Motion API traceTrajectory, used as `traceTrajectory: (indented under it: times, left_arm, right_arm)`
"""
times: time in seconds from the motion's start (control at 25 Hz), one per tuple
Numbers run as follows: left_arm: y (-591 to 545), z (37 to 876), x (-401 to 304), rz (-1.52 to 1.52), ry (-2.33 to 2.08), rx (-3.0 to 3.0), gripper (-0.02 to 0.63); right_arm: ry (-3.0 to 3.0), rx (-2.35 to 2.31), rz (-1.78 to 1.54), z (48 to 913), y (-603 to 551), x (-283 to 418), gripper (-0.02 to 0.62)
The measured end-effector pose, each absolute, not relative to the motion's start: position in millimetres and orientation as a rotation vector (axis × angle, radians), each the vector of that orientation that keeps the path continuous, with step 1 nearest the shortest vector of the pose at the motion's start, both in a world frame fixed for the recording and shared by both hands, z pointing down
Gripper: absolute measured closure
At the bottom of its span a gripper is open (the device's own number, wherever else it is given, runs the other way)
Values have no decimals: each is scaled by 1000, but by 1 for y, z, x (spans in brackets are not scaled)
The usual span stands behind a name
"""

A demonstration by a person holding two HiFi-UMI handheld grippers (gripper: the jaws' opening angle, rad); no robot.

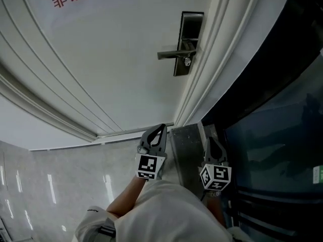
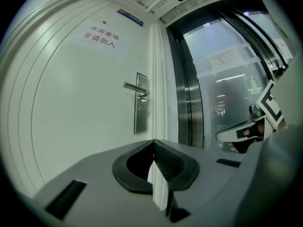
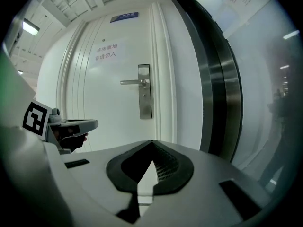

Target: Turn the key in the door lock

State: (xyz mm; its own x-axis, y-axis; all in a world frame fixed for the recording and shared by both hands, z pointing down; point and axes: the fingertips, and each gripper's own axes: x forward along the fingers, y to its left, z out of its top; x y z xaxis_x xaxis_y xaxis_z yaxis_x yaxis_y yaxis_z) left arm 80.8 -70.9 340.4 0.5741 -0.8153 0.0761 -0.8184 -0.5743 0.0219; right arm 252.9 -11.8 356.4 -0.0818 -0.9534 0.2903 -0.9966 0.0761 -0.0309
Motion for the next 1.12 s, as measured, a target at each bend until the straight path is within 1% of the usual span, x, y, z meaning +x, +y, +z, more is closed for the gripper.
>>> traceTrajectory:
  times: [0.48, 0.76, 0.96, 1.12]
  left_arm:
    - [-184, 329, 76, 31, -1309, 2818, 598]
    - [-202, 322, 67, 16, -1286, 2845, 598]
    - [-211, 314, 60, 43, -1303, 2863, 598]
    - [-209, 304, 55, 28, -1315, 2863, 598]
  right_arm:
    - [-2158, 1919, 141, 326, -128, 212, 597]
    - [-2076, 1809, -161, 296, -154, 189, 597]
    - [-1969, 1592, -432, 286, -168, 169, 597]
    - [-1810, 1441, -590, 286, -185, 166, 597]
